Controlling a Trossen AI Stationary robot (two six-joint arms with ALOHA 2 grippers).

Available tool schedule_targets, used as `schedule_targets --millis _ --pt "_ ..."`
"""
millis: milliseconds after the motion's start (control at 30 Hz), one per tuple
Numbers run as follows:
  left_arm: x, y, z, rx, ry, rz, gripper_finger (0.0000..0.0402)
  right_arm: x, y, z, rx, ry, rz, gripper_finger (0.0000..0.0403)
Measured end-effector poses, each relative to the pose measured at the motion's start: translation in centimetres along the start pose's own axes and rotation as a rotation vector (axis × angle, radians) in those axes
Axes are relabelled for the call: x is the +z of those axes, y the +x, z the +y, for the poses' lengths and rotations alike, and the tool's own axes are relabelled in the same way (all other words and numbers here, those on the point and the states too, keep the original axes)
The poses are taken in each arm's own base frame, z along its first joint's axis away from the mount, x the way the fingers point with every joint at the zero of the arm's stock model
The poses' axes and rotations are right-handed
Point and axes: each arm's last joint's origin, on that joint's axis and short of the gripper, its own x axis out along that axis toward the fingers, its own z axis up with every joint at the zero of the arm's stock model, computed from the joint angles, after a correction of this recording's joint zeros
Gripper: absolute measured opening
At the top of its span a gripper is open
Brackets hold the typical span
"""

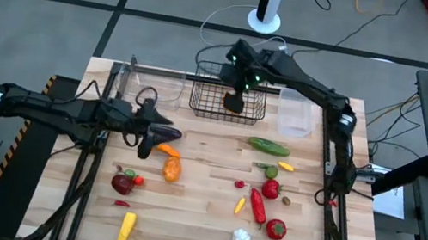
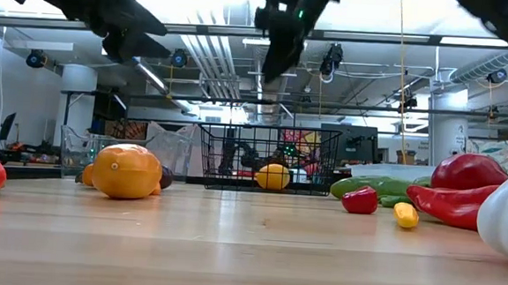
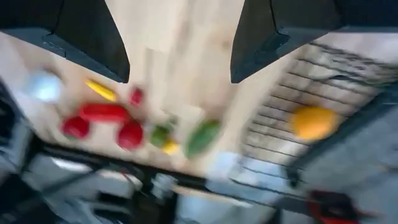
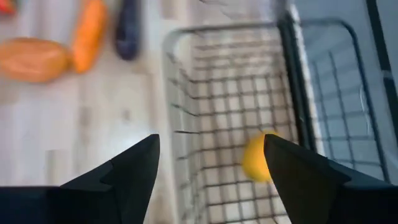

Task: Sort produce into baskets
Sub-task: Put the eggplant into the clear bin

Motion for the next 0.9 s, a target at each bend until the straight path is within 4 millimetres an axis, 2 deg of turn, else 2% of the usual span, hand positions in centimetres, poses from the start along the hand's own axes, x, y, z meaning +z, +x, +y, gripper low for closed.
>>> schedule_targets --millis 200,400,667,900 --pt "-1.7 1.9 -0.4 -0.029 0.116 0.167 0.0262 -0.9 -2.8 5.3 0.029 -0.078 -0.136 0.0269" --pt "-3.6 3.7 0.0 0.071 0.243 0.333 0.0262 -3.4 -3.9 8.3 0.043 -0.080 -0.232 0.0275" --pt "-4.6 5.5 0.9 0.178 0.286 0.422 0.0262 -5.8 -4.5 9.1 0.046 -0.030 -0.286 0.0276" --pt "-5.3 7.4 1.6 0.214 0.306 0.515 0.0262 -6.2 -4.2 9.2 0.043 -0.028 -0.307 0.0279"
